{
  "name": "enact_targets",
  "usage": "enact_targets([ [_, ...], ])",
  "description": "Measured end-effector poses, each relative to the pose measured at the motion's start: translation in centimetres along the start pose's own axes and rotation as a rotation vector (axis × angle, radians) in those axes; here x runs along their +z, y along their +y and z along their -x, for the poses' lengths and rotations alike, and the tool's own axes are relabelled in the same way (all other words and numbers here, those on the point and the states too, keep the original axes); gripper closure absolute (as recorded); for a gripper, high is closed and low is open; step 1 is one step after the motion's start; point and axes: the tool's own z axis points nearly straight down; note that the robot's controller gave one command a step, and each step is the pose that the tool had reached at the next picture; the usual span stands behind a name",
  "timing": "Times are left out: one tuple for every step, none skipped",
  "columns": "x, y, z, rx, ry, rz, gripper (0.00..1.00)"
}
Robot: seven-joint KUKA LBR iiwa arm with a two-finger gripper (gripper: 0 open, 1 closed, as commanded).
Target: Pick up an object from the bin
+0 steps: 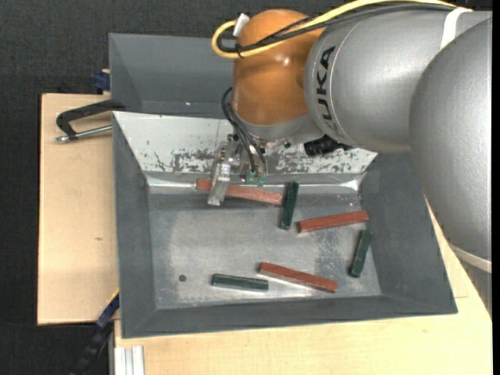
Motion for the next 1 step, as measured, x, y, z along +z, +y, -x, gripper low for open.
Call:
enact_targets([
  [-4.72,-0.73,0.00,0.019,0.003,-0.002,1.00],
])
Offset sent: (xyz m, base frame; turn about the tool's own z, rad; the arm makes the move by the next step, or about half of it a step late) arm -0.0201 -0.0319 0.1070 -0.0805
